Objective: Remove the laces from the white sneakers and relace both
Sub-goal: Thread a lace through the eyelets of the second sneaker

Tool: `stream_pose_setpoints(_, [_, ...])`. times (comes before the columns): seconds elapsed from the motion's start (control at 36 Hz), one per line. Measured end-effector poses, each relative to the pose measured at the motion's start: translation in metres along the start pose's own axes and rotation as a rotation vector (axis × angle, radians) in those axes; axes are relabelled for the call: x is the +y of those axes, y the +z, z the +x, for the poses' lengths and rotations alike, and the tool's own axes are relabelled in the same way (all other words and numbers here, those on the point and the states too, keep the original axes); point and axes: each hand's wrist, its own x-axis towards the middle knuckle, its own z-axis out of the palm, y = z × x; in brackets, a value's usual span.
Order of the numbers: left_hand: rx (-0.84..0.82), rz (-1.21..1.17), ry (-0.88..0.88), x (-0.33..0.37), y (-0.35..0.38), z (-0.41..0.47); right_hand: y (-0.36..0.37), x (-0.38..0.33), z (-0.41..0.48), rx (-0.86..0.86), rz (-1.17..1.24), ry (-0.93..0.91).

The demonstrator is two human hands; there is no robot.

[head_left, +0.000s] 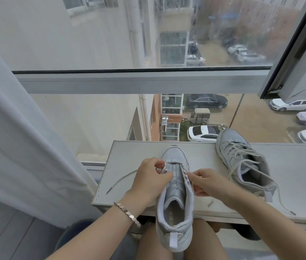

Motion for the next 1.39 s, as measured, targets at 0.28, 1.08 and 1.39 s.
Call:
stream_pose_setpoints(0.28, [0.060,-0.090,-0.030,0.003,0.004,-0.005,-0.013,-0.040,-0.021,-0.048,-0.008,-0.151])
stream_pose_setpoints(1.08, [-0.517,-0.577,-0.040,0.070,-0.020,-0.007,-0.005,-0.108,-0.013,0.117,1.079,-0.331])
stream_pose_setpoints(1.39, [-0.181,-0.858,-0.225,0.039,-0.091,0.019,-0.035,-0.078,0.001,0.320,1.079,-0.211])
